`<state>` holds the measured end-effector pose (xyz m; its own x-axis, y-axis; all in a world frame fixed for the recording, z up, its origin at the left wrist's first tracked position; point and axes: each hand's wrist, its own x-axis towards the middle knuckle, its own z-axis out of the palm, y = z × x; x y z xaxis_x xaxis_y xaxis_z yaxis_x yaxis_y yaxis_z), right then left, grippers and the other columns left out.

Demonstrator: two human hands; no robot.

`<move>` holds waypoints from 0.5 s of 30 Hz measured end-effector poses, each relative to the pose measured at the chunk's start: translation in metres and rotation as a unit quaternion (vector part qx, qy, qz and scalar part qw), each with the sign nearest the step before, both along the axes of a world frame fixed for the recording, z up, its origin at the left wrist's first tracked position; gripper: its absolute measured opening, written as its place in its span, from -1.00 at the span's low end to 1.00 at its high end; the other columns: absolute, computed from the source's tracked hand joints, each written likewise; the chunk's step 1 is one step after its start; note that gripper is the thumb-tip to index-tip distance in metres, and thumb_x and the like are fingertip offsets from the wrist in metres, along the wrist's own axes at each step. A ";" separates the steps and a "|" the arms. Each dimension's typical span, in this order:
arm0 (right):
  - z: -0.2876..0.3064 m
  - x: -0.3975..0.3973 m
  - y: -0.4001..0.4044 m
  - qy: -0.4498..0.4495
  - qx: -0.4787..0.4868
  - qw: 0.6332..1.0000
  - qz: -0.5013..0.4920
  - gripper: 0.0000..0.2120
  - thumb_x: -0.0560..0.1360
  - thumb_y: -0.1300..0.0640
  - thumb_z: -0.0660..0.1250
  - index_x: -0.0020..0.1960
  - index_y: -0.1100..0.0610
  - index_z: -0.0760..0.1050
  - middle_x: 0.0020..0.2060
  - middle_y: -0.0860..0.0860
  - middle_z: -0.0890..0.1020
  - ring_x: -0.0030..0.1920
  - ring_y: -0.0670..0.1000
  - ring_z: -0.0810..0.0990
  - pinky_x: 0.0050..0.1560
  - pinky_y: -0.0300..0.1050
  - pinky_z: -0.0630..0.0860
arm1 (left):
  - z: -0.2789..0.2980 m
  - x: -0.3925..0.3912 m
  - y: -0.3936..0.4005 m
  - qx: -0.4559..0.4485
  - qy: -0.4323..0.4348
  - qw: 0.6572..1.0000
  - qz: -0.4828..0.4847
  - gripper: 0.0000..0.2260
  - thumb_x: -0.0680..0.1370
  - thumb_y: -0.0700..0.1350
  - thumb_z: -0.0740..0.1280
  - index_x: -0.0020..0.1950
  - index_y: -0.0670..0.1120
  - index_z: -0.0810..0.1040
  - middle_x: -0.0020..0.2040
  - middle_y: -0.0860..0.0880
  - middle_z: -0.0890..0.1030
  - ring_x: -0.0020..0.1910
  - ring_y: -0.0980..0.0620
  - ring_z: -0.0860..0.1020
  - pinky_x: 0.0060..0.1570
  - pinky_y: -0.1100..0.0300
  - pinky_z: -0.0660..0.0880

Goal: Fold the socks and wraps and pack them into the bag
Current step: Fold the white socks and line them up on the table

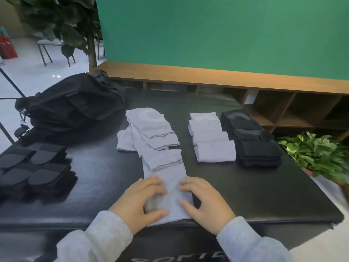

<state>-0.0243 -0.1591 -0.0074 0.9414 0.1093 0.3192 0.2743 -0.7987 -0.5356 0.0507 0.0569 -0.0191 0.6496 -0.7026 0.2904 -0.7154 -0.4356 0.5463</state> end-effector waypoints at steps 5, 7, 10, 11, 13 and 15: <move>-0.002 -0.009 0.002 -0.008 -0.046 0.998 0.040 -0.66 0.37 -0.14 0.36 0.06 0.02 0.55 0.15 -0.14 0.54 0.24 -0.21 0.41 0.28 -0.40 0.25 | -0.004 -0.001 0.002 -0.071 -0.039 0.997 -0.005 -0.83 0.38 0.18 0.37 -0.10 0.17 0.50 0.05 0.30 0.40 0.14 0.31 0.35 0.15 0.48 0.24; -0.001 -0.011 0.004 -0.002 -0.073 0.996 0.044 -0.62 0.33 -0.15 0.36 0.09 -0.02 0.53 0.18 -0.18 0.52 0.27 -0.22 0.39 0.30 -0.37 0.23 | -0.004 -0.001 0.002 -0.066 -0.039 0.997 -0.008 -0.83 0.38 0.18 0.37 -0.11 0.17 0.51 0.01 0.29 0.40 0.09 0.31 0.36 0.11 0.48 0.25; 0.001 -0.013 0.005 0.003 -0.088 0.995 0.043 -0.61 0.30 -0.08 0.33 0.12 -0.05 0.51 0.21 -0.22 0.49 0.30 -0.24 0.36 0.33 -0.36 0.20 | -0.005 -0.001 0.002 -0.057 -0.036 0.998 -0.008 -0.78 0.34 0.22 0.38 -0.09 0.19 0.49 0.01 0.31 0.39 0.09 0.32 0.35 0.11 0.49 0.24; 0.002 -0.014 0.005 0.006 -0.088 0.995 0.045 -0.60 0.30 -0.05 0.31 0.13 -0.05 0.50 0.22 -0.22 0.48 0.31 -0.24 0.35 0.33 -0.34 0.21 | -0.005 -0.002 0.002 -0.053 -0.036 0.998 -0.008 -0.75 0.33 0.23 0.39 -0.08 0.19 0.49 0.02 0.31 0.39 0.09 0.32 0.35 0.12 0.49 0.24; 0.003 -0.014 0.004 0.012 -0.084 0.995 0.050 -0.59 0.29 0.01 0.28 0.15 -0.04 0.50 0.23 -0.22 0.47 0.32 -0.23 0.34 0.34 -0.31 0.22 | -0.005 -0.003 0.003 -0.045 -0.039 0.998 -0.010 -0.71 0.29 0.26 0.40 -0.08 0.19 0.48 0.02 0.32 0.37 0.10 0.31 0.34 0.12 0.49 0.24; 0.004 -0.014 0.002 0.016 -0.079 0.995 0.056 -0.56 0.28 0.06 0.24 0.16 -0.02 0.50 0.24 -0.20 0.46 0.32 -0.22 0.34 0.35 -0.31 0.21 | -0.005 -0.004 0.003 -0.037 -0.042 0.998 -0.008 -0.67 0.26 0.28 0.41 -0.07 0.19 0.48 0.01 0.31 0.35 0.10 0.30 0.33 0.12 0.47 0.24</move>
<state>-0.0381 -0.1566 -0.0037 0.9300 0.2606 0.2592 0.3510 -0.8392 -0.4153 0.0471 0.0599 -0.0241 0.6099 -0.6869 0.3953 -0.7665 -0.3846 0.5143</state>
